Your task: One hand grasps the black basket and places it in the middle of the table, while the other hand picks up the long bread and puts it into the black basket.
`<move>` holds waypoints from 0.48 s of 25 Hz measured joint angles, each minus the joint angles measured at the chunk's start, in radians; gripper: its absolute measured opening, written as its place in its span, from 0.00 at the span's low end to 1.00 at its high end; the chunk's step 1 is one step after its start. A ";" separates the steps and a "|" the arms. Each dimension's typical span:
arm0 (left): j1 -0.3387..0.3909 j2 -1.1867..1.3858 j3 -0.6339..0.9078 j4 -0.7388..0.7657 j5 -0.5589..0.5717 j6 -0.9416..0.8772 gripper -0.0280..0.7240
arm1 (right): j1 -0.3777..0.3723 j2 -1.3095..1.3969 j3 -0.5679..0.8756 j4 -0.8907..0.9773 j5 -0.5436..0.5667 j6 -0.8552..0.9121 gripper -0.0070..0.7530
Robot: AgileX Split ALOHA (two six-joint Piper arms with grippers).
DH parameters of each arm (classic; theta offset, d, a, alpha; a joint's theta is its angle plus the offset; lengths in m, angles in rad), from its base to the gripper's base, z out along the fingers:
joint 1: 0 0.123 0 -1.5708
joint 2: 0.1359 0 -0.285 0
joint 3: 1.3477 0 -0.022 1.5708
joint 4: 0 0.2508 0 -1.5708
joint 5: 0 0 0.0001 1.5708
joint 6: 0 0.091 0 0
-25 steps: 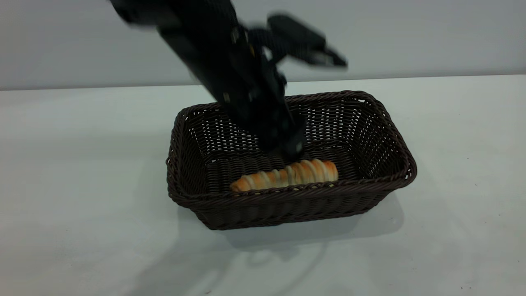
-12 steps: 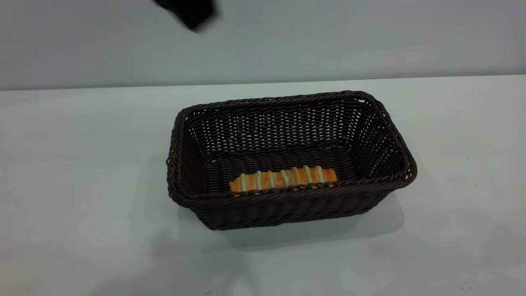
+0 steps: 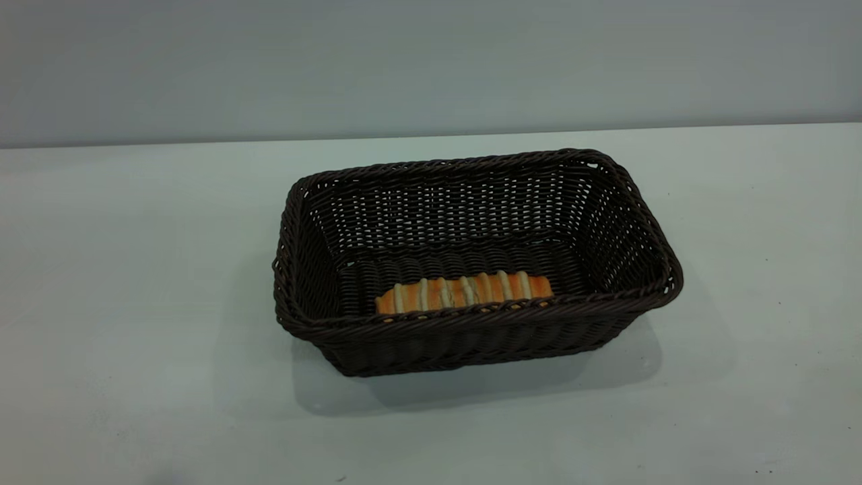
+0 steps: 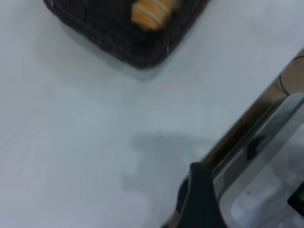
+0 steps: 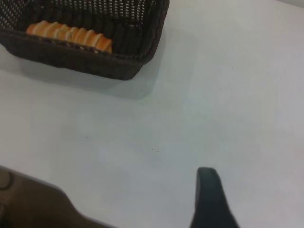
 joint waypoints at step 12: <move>0.000 -0.463 0.577 0.004 -0.051 -0.083 0.82 | 0.000 0.000 0.000 0.000 0.000 0.000 0.63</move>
